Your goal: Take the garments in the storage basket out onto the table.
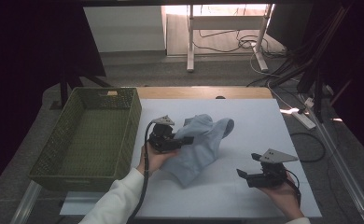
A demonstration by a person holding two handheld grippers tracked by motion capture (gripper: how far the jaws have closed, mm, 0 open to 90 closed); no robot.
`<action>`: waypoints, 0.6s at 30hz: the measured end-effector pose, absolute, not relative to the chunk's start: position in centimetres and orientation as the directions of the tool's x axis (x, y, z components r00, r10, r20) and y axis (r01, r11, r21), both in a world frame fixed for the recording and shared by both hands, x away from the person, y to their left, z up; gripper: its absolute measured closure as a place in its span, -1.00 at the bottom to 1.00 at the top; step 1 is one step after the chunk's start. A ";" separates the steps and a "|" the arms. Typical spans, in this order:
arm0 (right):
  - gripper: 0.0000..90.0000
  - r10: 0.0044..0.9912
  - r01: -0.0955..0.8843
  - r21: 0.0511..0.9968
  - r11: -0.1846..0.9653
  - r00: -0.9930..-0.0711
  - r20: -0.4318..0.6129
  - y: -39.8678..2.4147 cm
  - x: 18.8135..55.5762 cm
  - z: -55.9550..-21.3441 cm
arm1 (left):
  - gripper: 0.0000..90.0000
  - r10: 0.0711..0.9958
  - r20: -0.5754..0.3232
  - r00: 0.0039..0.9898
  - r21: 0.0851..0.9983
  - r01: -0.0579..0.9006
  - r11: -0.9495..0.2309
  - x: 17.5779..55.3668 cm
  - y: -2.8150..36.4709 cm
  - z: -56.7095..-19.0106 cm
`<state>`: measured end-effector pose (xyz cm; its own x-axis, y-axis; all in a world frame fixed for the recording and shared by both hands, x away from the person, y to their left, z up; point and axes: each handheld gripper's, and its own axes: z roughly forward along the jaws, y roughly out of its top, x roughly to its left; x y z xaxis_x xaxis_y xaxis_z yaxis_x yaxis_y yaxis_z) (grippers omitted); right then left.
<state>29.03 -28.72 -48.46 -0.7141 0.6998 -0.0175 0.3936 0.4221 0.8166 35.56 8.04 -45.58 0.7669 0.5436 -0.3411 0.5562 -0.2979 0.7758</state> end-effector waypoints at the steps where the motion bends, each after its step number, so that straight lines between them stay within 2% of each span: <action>1: -0.67 0.700 0.394 0.817 0.421 -0.714 -0.017 -28.7 29.0 -48.5 | 0.63 0.546 -0.338 0.767 0.771 0.558 -0.307 35.6 7.9 -45.8; 8: -0.67 0.699 0.395 0.815 0.424 -0.715 -0.017 -28.7 29.1 -48.5 | 0.62 0.541 -0.343 0.768 0.759 0.565 -0.322 35.6 7.4 -46.5; 14: -0.67 0.699 0.394 0.815 0.426 -0.715 -0.019 -28.7 29.0 -48.5 | 0.51 0.535 -0.320 0.782 0.778 0.539 -0.322 35.2 7.4 -46.1; 16: -0.67 0.699 0.394 0.816 0.424 -0.715 -0.019 -28.7 29.0 -48.5 | 0.45 0.536 -0.319 0.782 0.780 0.538 -0.320 35.2 7.5 -46.1; 18: -0.67 0.699 0.394 0.815 0.426 -0.715 -0.020 -28.7 29.0 -48.5 | 0.30 0.534 -0.323 0.781 0.782 0.539 -0.315 35.2 7.6 -46.1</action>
